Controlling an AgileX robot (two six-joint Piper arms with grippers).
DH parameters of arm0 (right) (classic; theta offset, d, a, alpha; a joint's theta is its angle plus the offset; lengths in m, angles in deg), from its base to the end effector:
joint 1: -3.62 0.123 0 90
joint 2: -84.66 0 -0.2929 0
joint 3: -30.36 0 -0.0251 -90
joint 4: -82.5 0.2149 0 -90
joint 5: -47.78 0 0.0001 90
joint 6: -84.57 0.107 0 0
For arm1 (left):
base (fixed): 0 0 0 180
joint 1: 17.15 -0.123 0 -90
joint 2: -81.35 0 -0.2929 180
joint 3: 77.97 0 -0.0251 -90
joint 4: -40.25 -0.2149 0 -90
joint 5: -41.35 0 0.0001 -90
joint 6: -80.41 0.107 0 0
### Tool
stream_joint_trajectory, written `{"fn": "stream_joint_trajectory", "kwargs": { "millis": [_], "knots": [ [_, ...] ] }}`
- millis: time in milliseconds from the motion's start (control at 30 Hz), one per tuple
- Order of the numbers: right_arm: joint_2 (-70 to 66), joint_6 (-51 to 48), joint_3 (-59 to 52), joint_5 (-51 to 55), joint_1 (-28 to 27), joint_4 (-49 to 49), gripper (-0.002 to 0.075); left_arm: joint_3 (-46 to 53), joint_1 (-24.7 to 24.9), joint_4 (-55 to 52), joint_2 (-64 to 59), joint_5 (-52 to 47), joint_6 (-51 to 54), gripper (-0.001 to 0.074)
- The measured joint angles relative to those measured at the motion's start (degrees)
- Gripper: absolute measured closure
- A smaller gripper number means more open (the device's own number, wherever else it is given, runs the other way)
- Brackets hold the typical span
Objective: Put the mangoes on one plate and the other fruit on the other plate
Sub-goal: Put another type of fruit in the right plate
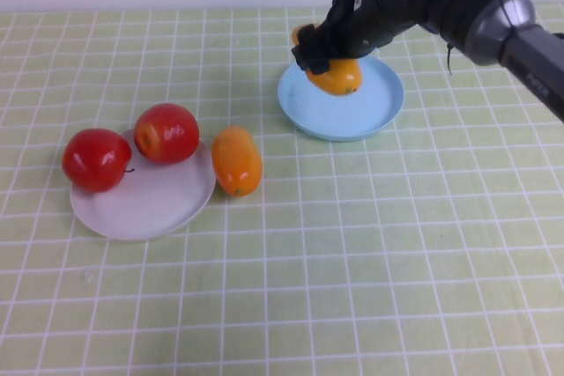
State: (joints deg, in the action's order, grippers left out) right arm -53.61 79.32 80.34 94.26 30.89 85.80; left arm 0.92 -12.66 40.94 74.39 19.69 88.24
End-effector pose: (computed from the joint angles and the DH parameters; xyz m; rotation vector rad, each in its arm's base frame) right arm 0.4500 0.2370 0.2742 -0.6369 2.2777 0.2558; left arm 0.0237 -0.0023 0.1668 0.1940 1.8664 0.0282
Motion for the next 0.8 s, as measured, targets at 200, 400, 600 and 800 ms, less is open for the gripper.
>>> {"fn": "stream_joint_trajectory", "kwargs": {
  "millis": [200,400,600,800],
  "knots": [
    [-5.6,0.6,-0.2,-2.2,-0.8,-0.1,0.0170,0.0,0.0,0.0,0.0,0.0,0.0,0.0731],
    [-6.4,0.6,-0.2,-2.6,-0.8,0.0,0.0140,0.0,0.0,0.0,0.0,0.0,0.0,0.0731],
    [-6.2,0.6,-0.2,-1.4,-0.8,0.0,0.0048,0.0,0.0,0.0,0.0,0.0,0.0,0.0731],
    [-2.0,0.6,-0.2,3.5,-0.4,0.0,0.0045,0.0,0.0,0.0,0.0,0.0,0.0,0.0731]
  ]
}}
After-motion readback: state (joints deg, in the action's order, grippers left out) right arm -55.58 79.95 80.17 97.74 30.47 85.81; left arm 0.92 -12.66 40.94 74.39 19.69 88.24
